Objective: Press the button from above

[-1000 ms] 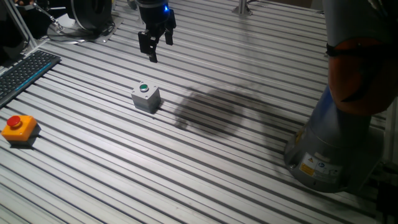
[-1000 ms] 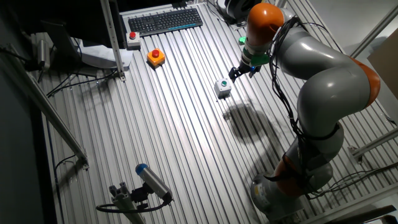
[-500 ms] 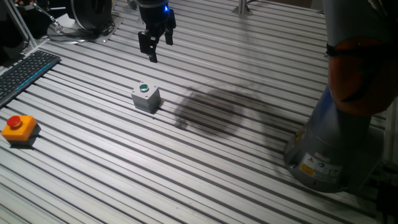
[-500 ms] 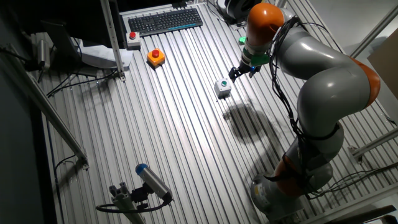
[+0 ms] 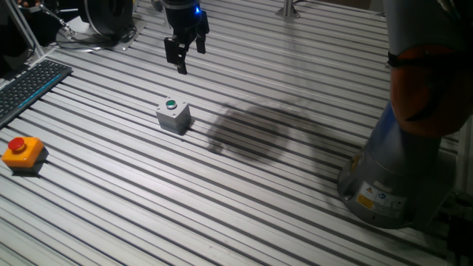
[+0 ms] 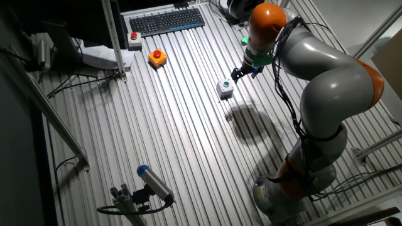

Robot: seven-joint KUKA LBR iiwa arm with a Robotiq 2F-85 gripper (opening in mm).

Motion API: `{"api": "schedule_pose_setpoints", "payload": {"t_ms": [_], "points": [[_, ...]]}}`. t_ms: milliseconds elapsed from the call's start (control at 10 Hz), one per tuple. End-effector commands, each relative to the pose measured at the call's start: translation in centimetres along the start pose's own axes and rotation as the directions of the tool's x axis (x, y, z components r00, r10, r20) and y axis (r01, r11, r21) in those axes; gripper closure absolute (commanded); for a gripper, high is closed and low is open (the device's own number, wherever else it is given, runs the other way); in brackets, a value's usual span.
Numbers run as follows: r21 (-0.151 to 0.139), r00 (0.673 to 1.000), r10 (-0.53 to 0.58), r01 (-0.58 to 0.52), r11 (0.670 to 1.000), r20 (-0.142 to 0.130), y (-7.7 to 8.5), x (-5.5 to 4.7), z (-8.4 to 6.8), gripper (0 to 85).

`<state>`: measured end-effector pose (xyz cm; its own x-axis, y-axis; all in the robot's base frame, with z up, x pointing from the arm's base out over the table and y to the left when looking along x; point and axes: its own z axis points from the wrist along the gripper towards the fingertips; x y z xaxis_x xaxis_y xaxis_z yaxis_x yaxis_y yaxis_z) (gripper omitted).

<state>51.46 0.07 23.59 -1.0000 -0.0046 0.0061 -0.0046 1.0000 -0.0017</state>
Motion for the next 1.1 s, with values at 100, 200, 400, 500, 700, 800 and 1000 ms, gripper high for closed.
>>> {"api": "schedule_pose_setpoints", "payload": {"t_ms": [100, 200, 400, 500, 700, 800, 1000], "points": [[0.006, 0.973, 0.0, 0.001, 1.0, -0.232, 0.13, -0.04, -0.24, 85.0], [0.007, 0.972, 0.0, 0.001, 1.0, -0.234, 0.07, -0.06, -0.25, 85.0], [0.006, 0.973, -0.001, 0.002, 1.0, -0.232, 0.09, -0.07, -0.2, 85.0], [0.006, 0.973, -0.001, 0.002, 1.0, -0.231, 0.07, -0.1, -0.17, 85.0], [0.007, 0.973, -0.001, 0.003, 1.0, -0.231, 0.03, -0.14, -0.23, 85.0], [0.007, 0.974, 0.001, 0.001, 1.0, -0.228, 0.06, -0.17, -0.27, 85.0], [0.007, 0.977, 0.005, -0.004, 1.0, -0.213, 0.06, -0.25, -0.21, 85.0]]}}
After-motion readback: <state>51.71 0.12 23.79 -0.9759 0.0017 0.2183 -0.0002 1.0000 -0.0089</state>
